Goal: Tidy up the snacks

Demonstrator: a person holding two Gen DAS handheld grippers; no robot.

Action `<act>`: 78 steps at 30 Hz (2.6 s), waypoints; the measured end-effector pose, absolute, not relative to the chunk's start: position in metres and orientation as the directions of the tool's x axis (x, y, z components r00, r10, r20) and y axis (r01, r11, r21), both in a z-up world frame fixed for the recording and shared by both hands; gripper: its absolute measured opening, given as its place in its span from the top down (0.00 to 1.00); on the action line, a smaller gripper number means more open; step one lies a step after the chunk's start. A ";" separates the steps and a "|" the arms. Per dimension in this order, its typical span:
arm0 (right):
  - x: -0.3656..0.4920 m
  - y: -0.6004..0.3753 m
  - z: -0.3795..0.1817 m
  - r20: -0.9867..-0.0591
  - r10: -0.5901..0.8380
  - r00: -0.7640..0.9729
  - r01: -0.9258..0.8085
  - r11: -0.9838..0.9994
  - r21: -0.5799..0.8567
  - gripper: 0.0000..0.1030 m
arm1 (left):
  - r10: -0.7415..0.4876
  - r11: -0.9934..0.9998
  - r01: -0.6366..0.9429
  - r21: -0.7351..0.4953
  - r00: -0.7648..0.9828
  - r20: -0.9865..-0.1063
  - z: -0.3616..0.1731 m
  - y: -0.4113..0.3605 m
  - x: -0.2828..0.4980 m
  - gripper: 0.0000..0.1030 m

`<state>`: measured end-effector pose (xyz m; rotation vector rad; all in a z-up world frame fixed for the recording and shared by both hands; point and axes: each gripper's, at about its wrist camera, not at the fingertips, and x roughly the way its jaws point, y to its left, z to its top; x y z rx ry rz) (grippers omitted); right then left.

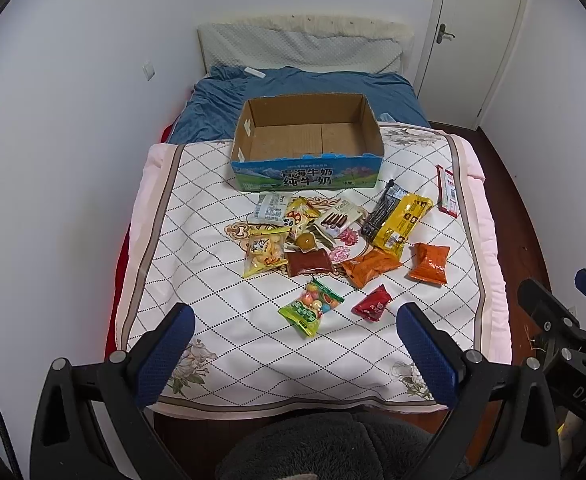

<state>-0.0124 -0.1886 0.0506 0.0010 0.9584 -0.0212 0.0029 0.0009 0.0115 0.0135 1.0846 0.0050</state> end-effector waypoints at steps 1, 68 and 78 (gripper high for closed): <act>-0.013 -0.189 0.051 -0.817 -0.016 0.576 0.018 1.000 -0.006 0.00 | 0.010 1.000 0.003 0.013 0.469 -0.883 0.012 0.001 0.004 0.00; -0.014 -0.196 0.057 -0.809 -0.001 0.588 0.006 1.000 0.003 0.00 | 0.000 1.000 -0.006 -0.003 0.501 -0.866 0.021 -0.005 -0.010 0.00; 0.042 -0.213 0.000 -0.866 0.050 0.498 0.059 0.994 0.091 0.00 | 0.070 0.993 -0.114 0.018 0.468 -0.881 -0.025 0.005 0.047 0.00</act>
